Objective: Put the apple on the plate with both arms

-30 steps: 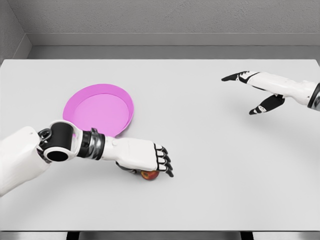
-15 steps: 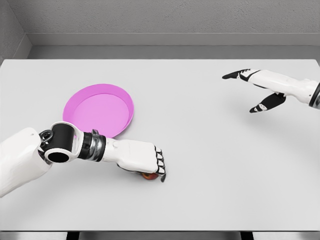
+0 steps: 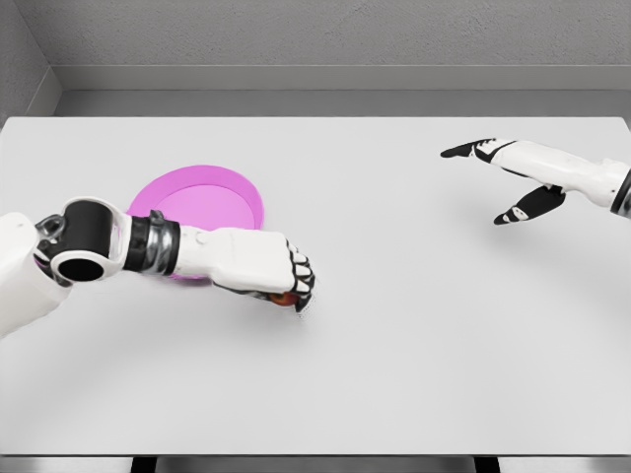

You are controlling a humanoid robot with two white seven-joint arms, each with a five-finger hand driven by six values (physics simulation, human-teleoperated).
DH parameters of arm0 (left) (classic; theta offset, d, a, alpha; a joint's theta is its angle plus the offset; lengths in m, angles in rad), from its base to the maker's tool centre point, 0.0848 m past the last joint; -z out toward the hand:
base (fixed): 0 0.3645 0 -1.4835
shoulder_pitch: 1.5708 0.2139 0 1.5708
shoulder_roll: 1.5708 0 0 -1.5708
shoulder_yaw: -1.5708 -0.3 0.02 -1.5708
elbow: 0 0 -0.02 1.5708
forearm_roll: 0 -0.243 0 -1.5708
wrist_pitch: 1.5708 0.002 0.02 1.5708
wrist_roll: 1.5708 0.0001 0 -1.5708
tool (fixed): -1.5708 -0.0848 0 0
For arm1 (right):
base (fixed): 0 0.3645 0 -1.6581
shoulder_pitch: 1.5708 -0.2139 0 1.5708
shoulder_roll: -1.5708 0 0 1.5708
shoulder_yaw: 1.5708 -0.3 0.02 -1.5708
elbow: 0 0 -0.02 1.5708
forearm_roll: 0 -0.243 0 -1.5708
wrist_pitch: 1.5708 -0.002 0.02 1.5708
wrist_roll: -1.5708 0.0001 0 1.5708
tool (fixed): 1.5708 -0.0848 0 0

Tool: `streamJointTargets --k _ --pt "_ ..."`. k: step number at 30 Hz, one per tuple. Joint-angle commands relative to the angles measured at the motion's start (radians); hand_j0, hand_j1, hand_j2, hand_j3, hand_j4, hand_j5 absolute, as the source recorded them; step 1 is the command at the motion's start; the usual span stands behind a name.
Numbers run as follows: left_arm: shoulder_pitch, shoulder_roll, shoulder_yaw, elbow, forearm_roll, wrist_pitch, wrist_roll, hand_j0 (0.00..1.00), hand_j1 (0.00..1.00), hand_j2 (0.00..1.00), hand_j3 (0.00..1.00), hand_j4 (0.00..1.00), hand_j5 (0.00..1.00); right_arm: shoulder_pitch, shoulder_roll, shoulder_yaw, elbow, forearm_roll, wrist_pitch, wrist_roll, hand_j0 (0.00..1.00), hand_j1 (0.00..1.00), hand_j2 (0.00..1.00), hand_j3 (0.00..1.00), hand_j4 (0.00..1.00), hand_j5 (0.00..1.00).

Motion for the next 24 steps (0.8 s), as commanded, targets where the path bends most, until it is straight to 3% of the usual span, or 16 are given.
streamJointTargets --k 1,4,6,9,12,14,16,19,23,24 --pt "0.000 0.073 0.121 0.041 0.065 0.003 0.000 0.39 0.39 0.39 0.39 0.39 0.39 0.000 0.000 -0.002 -0.001 -0.008 0.003 0.000 1.00 1.00 1.00 1.00 1.00 1.00" --pt "-0.008 0.075 0.257 0.209 0.070 0.003 0.000 0.40 0.40 0.40 0.40 0.40 0.40 -0.002 0.000 -0.002 -0.001 -0.008 0.003 0.000 1.00 1.00 1.00 1.00 1.00 1.00" --pt "-0.008 0.079 0.311 0.266 0.070 0.003 0.000 0.40 0.40 0.40 0.40 0.40 0.40 -0.002 0.000 -0.002 -0.001 -0.008 0.003 0.000 1.00 1.00 1.00 1.00 1.00 1.00" --pt "-0.002 0.078 0.296 0.328 0.059 0.003 0.000 0.40 0.40 0.40 0.40 0.40 0.40 -0.002 0.002 -0.002 -0.003 -0.008 0.003 0.000 1.00 1.00 1.00 1.00 1.00 1.00" --pt "0.003 0.067 0.273 0.332 0.062 0.003 0.000 0.44 0.44 0.44 0.44 0.44 0.44 -0.002 0.002 -0.002 -0.003 -0.008 0.003 0.000 1.00 1.00 1.00 1.00 1.00 1.00" --pt "0.002 0.065 0.245 0.332 0.062 0.003 0.000 0.53 0.53 0.53 0.53 0.53 0.53 0.000 0.002 -0.002 -0.003 -0.008 0.003 0.000 1.00 1.00 1.00 1.00 1.00 1.00" --pt "0.003 0.065 0.245 0.332 0.065 0.003 0.000 0.78 0.78 0.78 0.78 0.78 0.78 0.003 0.000 -0.002 -0.003 -0.008 0.003 0.000 1.00 1.00 1.00 1.00 1.00 1.00" --pt "0.003 0.067 0.246 0.336 0.071 0.003 0.000 1.00 1.00 1.00 1.00 1.00 1.00 0.003 0.000 -0.002 -0.003 -0.006 0.003 0.000 1.00 1.00 1.00 1.00 1.00 1.00" --pt "0.003 0.078 0.251 0.338 0.112 0.003 0.000 1.00 1.00 1.00 1.00 1.00 1.00 0.005 0.000 -0.002 -0.003 -0.006 0.003 0.000 1.00 1.00 1.00 1.00 1.00 1.00" --pt "0.000 0.075 0.253 0.382 0.120 0.003 0.000 1.00 1.00 1.00 1.00 1.00 1.00 0.005 0.000 -0.002 -0.003 -0.006 0.003 0.000 1.00 1.00 1.00 1.00 1.00 1.00"
